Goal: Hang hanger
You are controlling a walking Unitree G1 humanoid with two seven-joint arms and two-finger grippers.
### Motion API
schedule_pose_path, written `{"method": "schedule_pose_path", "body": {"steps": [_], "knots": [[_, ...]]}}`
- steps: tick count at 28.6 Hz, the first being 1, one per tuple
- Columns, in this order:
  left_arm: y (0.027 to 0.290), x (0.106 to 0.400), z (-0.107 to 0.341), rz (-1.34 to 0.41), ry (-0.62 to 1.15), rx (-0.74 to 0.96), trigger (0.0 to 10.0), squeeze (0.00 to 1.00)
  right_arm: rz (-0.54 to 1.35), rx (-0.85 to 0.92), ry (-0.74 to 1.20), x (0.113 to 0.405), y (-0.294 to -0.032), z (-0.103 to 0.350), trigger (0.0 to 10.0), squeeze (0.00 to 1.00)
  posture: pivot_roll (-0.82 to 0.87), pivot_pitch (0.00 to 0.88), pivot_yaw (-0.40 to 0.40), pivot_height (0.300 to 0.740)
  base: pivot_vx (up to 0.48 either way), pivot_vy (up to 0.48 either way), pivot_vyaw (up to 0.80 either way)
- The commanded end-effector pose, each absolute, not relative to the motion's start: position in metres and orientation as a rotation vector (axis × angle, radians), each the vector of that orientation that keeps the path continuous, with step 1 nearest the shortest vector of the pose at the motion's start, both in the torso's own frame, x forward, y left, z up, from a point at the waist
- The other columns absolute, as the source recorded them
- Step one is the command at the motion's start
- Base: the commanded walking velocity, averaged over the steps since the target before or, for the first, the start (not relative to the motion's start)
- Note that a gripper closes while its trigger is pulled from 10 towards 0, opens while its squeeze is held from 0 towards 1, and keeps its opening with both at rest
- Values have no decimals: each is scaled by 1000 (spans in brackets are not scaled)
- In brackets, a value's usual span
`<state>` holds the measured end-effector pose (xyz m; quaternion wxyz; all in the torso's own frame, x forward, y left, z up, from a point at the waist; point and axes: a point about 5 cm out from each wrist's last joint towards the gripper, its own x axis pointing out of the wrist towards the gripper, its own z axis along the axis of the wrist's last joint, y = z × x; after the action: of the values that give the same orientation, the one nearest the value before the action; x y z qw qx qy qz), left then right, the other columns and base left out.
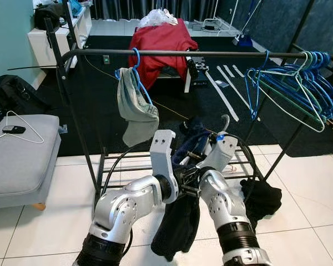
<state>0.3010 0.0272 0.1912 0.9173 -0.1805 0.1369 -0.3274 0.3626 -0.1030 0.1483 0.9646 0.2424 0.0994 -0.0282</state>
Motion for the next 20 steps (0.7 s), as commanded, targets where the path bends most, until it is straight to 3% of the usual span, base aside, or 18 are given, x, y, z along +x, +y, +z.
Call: {"method": "schedule_pose_path", "body": {"steps": [1,10,14,20], "knots": [[72,328,178,-331,237,-384,0,0,171,545,174,355,-47,169,10000,0,31,130,-26,740,0,0,0],[82,327,176,-344,182,-382,0,0,176,553,178,354,-49,169,10000,0,28,132,-26,740,0,0,0],[96,315,179,-508,31,-442,0,0,221,549,166,354,-48,171,10000,0,27,133,-28,740,0,0,0],[109,306,177,-579,-26,-455,0,0,251,542,167,353,-47,172,10000,0,26,135,-32,740,0,0,0]]}}
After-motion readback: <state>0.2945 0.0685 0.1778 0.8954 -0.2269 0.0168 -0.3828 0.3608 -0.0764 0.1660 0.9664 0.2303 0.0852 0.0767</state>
